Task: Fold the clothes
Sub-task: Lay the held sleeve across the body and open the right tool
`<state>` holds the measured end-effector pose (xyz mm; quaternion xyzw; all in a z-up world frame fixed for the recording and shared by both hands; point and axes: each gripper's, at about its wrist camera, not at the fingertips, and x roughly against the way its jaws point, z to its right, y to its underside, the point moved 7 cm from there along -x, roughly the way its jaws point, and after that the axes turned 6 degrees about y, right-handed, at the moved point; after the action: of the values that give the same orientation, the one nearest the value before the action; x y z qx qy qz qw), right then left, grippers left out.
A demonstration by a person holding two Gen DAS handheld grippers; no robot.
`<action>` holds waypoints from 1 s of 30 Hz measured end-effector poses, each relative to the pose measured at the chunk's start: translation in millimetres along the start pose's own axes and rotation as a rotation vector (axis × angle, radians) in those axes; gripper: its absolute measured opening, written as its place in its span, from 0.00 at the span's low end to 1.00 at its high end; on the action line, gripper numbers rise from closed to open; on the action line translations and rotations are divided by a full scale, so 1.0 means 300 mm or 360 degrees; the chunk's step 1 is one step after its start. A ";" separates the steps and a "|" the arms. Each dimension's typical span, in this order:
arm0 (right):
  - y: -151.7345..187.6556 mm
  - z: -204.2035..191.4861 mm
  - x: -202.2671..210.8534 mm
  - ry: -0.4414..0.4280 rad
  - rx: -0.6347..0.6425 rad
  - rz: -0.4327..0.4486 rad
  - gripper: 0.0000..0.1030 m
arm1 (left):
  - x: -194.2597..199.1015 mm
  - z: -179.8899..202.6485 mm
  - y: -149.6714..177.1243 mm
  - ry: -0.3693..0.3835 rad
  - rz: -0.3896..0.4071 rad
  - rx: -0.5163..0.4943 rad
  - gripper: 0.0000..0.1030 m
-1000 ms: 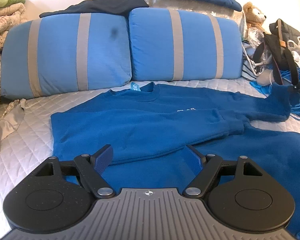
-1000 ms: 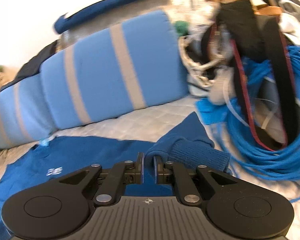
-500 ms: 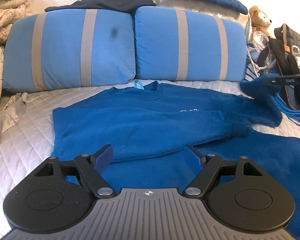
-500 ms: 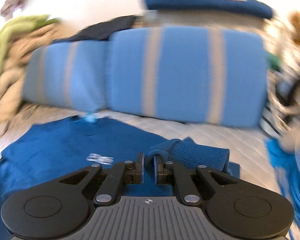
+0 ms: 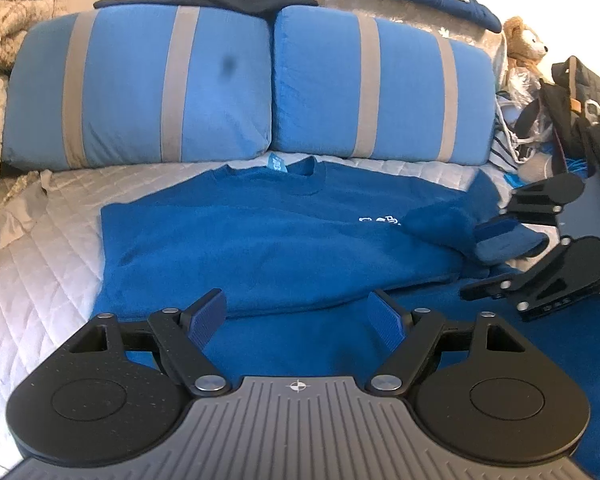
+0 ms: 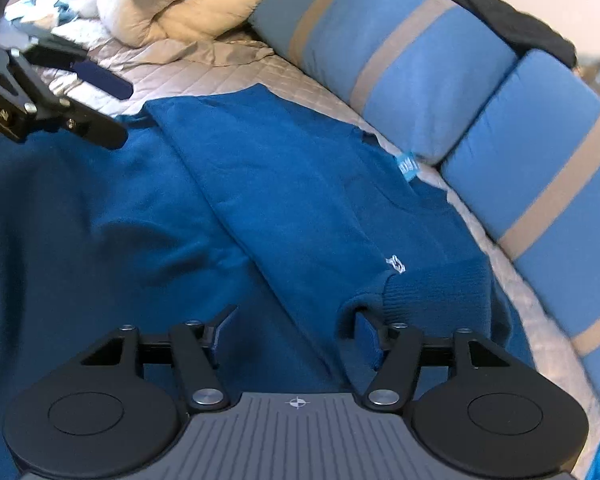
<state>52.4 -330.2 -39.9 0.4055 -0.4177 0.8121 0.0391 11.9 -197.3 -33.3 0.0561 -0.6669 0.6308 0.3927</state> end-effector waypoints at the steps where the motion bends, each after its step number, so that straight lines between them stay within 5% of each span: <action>1: 0.006 0.009 0.012 -0.0006 -0.0023 0.0003 0.66 | 0.000 0.000 0.001 0.0005 -0.0003 0.0006 0.75; 10: 0.003 0.051 -0.011 0.0082 -0.0050 0.0030 0.67 | 0.001 -0.015 0.004 0.0026 -0.0012 0.0056 0.75; 14: -0.044 0.046 -0.068 0.0190 0.0098 0.0056 0.13 | -0.001 -0.013 0.005 0.0027 -0.0020 0.0066 0.75; 19: -0.063 -0.049 -0.134 0.0025 0.0316 -0.0018 0.10 | 0.002 -0.018 0.007 0.0025 -0.0018 0.0087 0.75; 23: -0.055 -0.081 -0.122 -0.0044 0.0343 -0.0036 0.14 | -0.001 -0.029 0.010 0.0030 -0.0032 0.0129 0.75; 30: -0.052 -0.083 -0.005 -0.0014 0.0332 0.0074 0.70 | -0.014 -0.030 -0.016 0.0046 -0.0188 0.0118 0.75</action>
<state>44.0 -302.0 -38.8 0.4010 -0.3404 0.8502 -0.0242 21.7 -192.1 -32.9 0.1007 -0.6329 0.6315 0.4364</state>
